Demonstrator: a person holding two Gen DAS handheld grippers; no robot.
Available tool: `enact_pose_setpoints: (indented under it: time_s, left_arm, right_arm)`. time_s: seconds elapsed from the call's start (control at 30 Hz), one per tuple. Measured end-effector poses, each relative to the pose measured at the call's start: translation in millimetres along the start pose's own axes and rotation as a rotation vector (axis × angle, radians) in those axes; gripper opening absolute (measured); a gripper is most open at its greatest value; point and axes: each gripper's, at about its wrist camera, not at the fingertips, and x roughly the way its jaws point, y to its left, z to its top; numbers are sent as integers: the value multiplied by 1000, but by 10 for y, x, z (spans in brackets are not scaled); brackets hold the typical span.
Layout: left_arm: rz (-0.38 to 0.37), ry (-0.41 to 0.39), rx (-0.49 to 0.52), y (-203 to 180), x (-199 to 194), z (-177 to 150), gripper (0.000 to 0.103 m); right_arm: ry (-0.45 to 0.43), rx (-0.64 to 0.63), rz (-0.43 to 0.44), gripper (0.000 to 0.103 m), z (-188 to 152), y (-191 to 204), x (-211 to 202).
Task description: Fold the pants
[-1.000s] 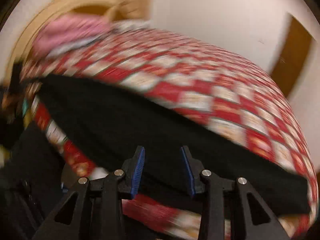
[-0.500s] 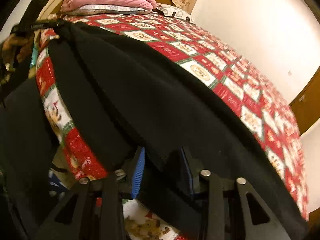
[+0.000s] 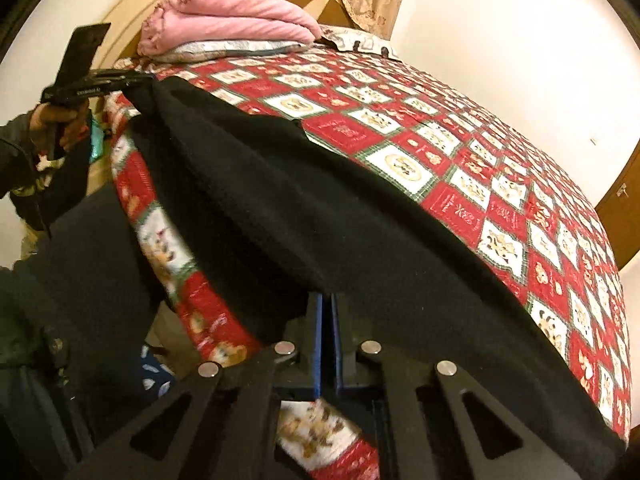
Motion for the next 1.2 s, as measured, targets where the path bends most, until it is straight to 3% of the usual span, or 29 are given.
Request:
enact_pose_setpoints:
  time_s: [0.2,0.3,0.37,0.57,0.73,0.9,1.0,1.2]
  left_arm:
    - [19,73,-3,43,137,-251,18]
    - [42,61,-27,71,125,-291,33]
    - [67,65,-22,82,82,-306,53]
    - [95,96,6,187,-142,-380,71]
    - [153,63,-53,340,-248,-382,71]
    - [172,-3,-118,370,-274,-291,71]
    - [181,-39,-149,403,-279,-198,71]
    - [144,-36,-169,395,-92,-68,71]
  right_arm:
    - [87,-46,-5,4,-156,122,315]
    - [102,-31,-1,4,-140,99,365]
    - [106,-38,4,5,-127,93,340]
    - [51,60,120,5,2,-88,7]
    - [-45,165,244,6,509,-203,-11]
    - [-49,282,347,6,1108,-281,390]
    - [-18,387,414,6,1380,-382,681]
    - [94,412,388,7,1691,-306,1207]
